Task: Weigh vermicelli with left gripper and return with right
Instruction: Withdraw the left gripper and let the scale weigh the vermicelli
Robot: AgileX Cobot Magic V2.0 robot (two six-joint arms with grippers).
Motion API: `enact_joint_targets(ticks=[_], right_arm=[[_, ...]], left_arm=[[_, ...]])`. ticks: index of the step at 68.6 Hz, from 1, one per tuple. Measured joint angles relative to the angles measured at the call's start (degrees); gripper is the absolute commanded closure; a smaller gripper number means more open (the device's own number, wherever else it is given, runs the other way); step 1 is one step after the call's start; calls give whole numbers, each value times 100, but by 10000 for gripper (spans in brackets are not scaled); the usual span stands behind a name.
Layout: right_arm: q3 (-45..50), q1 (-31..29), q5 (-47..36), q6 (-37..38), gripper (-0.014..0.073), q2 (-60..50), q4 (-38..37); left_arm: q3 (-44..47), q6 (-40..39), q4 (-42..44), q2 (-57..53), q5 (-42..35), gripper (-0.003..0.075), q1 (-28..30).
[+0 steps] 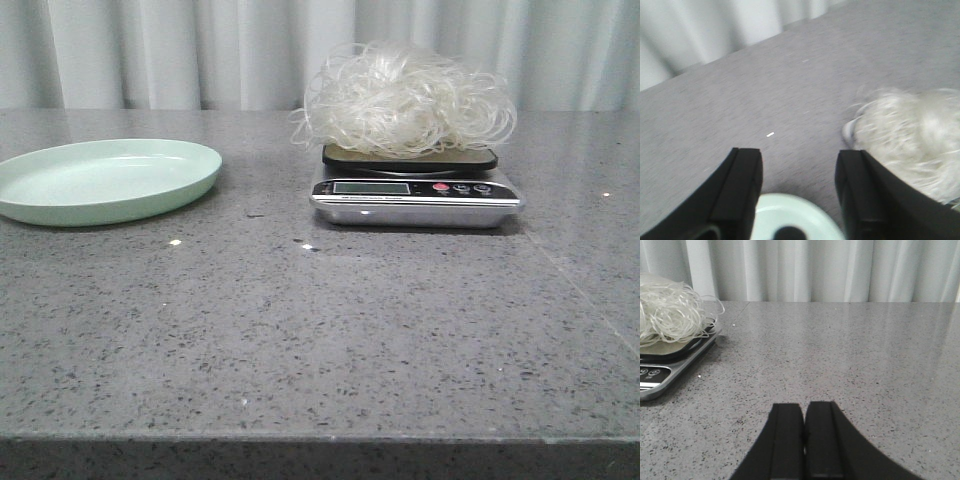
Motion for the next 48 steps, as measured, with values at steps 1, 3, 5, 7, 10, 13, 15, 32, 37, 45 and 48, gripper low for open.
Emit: enact_joint_targets(ticks=[1,3,5,7,10,13,15,32,37,45,48], right_arm=[[0,0,0,0,443,0,0],[0,0,0,0,443,0,0],[0,0,0,0,443,0,0],[0,0,0,0,443,0,0],[0,0,0,0,443,0,0],[0,0,0,0,443,0,0],[0,0,0,0,443,0,0],[0,0,0,0,443,0,0],[0,0,0,0,443,0,0],[0,0,0,0,443,0,0],[0,0,0,0,443,0,0]], left_arm=[[56,0,0,-40,-17,371,0],[225,0,3,-168,-113,374,111],[513,0,15,-389,-215,377,226],[690,0,15,-522,-290,377,343],[1166,0,15,-898,-508,378,572],[1409,0,18,-1089,-649,378,687],[1713,-5,27,-1330,-762,378,796],[3823,-14,42,-3046,-1634,487,1597],[4305,-14,52,-3463,-1865,537,1739],[5235,-14,54,-4296,-2393,582,1893],[5602,-14,54,-4647,-2602,584,1911]])
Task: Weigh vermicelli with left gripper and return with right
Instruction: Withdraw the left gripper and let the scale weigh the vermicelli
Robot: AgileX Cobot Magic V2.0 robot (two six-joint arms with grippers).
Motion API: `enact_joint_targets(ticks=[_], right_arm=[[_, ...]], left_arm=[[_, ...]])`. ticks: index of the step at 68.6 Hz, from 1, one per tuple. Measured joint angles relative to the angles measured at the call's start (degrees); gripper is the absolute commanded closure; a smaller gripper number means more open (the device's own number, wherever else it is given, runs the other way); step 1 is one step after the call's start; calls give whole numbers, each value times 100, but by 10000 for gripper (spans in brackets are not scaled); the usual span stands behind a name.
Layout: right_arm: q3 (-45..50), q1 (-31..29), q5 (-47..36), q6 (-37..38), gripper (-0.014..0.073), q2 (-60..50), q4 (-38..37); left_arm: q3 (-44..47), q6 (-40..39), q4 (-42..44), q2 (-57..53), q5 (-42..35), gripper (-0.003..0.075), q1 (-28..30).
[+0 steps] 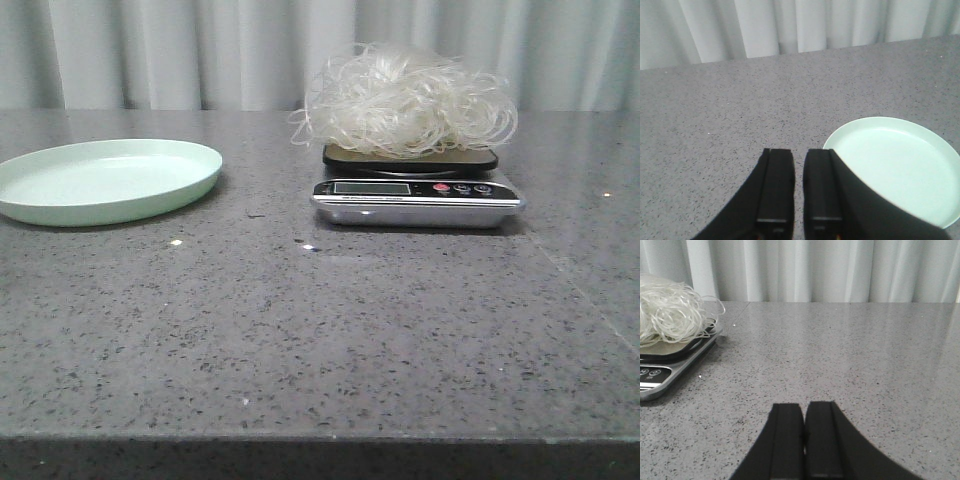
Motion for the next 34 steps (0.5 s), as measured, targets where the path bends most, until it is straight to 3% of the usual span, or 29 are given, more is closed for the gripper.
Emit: enact_joint_targets(ticks=[19,34], right_arm=[[0,0,-19,0,443,0,0],[0,0,-33,0,443,0,0]], left_arm=[[1501,0,0,-1619,-666,584,9],[2147,0,0,-2381,-1107,584,9]])
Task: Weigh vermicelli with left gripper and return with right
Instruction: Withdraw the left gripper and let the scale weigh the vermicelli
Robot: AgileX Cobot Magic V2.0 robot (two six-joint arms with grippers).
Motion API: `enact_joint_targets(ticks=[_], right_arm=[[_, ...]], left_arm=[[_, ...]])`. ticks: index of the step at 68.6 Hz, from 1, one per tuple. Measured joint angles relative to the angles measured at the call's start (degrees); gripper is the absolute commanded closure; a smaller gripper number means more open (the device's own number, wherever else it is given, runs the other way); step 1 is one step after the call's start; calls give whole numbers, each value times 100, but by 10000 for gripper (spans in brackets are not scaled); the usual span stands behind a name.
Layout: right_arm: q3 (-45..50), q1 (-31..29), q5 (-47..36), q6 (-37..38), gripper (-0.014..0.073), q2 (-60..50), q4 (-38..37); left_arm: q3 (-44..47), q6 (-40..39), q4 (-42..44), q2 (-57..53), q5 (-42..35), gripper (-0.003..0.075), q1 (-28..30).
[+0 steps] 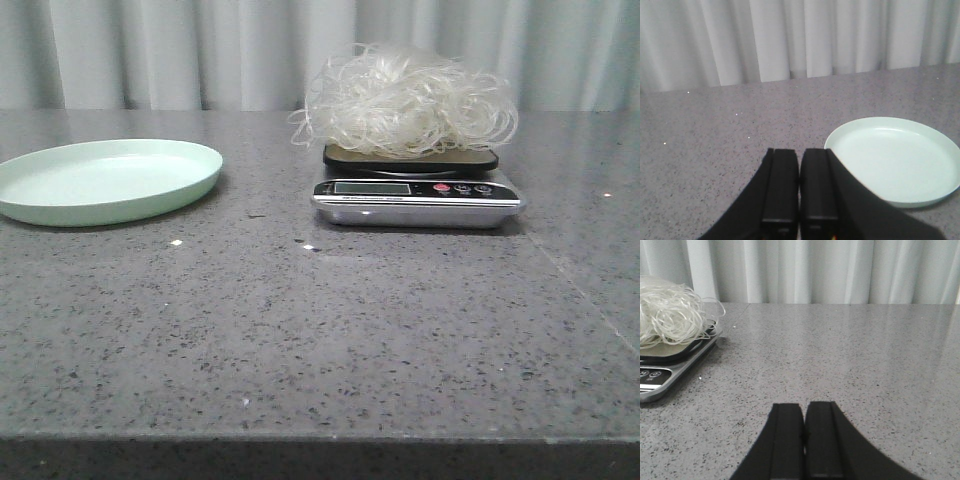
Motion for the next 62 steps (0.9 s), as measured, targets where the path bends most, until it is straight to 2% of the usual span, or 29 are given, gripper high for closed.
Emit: enact_joint_targets(ticks=[19,26,36,47,62], right_arm=[[-279,0,-694,0,443,0,0],[-1018,0,-655,0,443,111,0],[-2492,0,-409,0,443,1062,0],[-4390,47,586,0,443,2476,0],[-6631,808,2648,0,439,4388,0]], left_arm=[[54,0,0,-118,-324,584,0],[54,0,0,-118,-439,584,0],[54,0,0,-118,-676,584,0],[54,0,0,-118,-731,584,0],[54,0,0,-118,-740,584,0]])
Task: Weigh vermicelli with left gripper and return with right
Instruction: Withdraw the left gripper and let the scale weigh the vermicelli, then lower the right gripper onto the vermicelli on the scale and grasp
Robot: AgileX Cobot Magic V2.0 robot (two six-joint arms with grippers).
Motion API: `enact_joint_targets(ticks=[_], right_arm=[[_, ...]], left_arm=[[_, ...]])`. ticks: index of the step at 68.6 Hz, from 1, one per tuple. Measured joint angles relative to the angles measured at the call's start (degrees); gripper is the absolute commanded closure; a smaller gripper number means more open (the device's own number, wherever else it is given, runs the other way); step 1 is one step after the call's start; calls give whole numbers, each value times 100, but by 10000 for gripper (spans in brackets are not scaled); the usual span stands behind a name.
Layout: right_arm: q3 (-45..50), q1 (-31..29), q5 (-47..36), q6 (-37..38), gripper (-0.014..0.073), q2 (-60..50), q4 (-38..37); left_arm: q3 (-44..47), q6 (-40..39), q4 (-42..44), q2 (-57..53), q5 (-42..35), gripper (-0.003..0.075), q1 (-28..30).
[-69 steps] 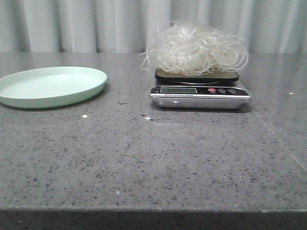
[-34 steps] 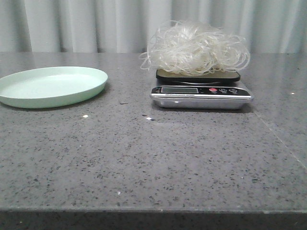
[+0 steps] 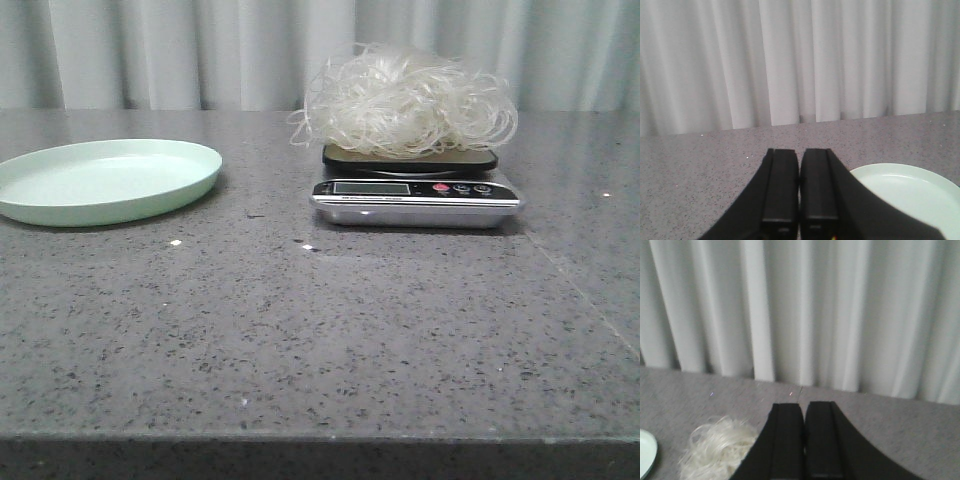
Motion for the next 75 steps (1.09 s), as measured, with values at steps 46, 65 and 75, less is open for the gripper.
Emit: enact_joint_targets(ticks=[46,65,75], right_arm=[[-2099,1696,968,0,-25,4272,-35],[-2099,1696,968,0,-25,5286,-45],[-2104,1696,982,0,-25,5635,-56]], left_arm=[[0,0,0,0,-13,584,0],[0,0,0,0,-13,584,0],[0,0,0,0,-13,584,0]])
